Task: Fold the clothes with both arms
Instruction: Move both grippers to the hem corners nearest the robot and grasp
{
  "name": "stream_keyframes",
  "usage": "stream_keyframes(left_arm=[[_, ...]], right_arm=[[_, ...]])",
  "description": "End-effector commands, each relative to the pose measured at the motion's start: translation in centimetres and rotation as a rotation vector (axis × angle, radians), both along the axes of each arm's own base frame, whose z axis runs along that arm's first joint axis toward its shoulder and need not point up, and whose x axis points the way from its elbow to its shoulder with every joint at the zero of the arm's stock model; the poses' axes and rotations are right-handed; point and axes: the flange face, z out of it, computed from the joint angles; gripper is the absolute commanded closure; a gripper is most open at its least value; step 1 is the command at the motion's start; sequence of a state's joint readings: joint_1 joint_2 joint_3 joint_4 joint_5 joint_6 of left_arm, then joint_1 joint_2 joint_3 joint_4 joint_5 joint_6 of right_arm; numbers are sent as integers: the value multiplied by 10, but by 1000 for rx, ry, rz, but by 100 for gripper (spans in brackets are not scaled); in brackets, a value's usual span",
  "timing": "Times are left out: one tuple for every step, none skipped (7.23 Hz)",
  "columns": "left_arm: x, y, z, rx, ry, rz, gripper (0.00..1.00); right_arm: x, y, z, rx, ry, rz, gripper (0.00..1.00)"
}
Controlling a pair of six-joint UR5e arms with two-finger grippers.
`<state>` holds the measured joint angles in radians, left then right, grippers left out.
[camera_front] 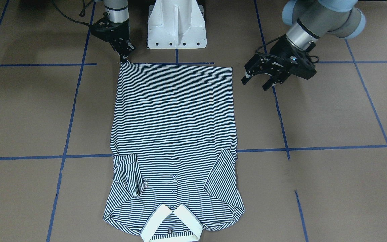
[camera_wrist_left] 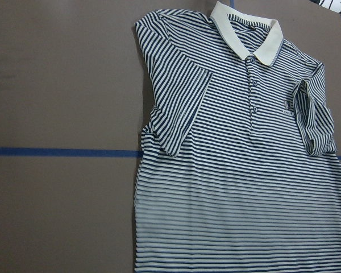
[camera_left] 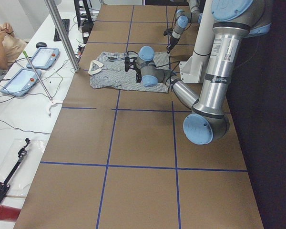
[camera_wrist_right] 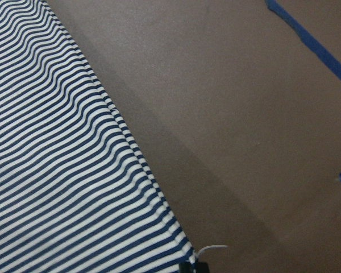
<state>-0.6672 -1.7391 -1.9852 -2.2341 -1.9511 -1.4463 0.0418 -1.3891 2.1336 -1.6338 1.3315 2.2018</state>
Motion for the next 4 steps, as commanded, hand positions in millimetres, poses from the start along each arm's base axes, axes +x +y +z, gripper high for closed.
stream_keyframes(left_arm=[[65,78,20,-126,-152,-63,1],[89,104,32,-142,-229,-41,8],[106,123,39,-163,-256,-11,11],[122,140,46,-175,-272,13,16]], right_arm=[[2,0,-3,0,-5,-3,100],[1,1,-3,1,-3,-6,100],[1,1,-3,1,-3,-6,100],[1,2,-3,1,-5,-7,100]])
